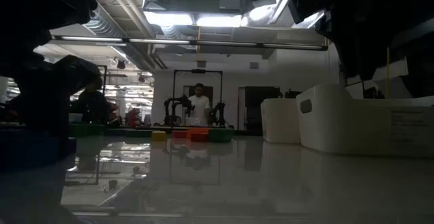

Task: Sort blocks by size
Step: Put the blue cube game piece into the bottom white bin

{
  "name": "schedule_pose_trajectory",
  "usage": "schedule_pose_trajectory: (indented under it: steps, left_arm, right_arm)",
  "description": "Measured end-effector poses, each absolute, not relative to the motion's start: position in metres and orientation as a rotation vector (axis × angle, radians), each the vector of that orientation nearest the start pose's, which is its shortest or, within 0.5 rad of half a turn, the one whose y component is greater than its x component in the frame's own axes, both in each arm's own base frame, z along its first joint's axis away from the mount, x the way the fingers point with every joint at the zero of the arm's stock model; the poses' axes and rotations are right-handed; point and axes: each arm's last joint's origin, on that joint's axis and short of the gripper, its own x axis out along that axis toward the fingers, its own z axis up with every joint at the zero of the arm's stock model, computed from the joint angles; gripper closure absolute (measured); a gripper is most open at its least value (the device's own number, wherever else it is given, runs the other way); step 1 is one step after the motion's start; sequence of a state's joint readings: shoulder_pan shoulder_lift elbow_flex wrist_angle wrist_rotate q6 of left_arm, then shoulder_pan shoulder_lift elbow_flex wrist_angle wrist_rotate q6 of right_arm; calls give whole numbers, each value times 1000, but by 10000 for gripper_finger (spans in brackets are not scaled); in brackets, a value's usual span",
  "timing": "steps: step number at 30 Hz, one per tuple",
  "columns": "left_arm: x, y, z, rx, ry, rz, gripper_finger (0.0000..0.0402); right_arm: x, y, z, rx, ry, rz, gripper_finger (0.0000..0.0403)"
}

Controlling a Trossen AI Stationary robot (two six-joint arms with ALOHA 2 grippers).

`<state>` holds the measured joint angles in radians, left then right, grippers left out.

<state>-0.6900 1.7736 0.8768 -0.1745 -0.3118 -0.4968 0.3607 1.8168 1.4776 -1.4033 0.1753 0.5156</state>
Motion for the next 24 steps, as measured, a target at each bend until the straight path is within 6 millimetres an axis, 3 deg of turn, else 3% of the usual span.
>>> schedule_pose_trajectory:
  steps: [3,9,11,16,21,24]
  left_arm:
    - [253,-195,125,66,984,-102,179]
    - [262,-190,129,119,954,-135,278]
    - [271,-183,131,114,914,-125,282]
    - [305,-157,144,88,721,-92,282]
    - [347,-118,164,15,385,-33,282]
    - [369,-96,166,-24,219,-66,282]
  right_arm:
    - [300,108,240,-86,1650,-283,194]
    - [295,108,241,-155,1688,-264,194]
    - [292,110,241,-194,1691,-277,194]
    - [282,115,251,-291,1659,-301,194]
    - [268,119,271,-334,1555,-302,194]
    - [261,119,284,-359,1468,-313,194]
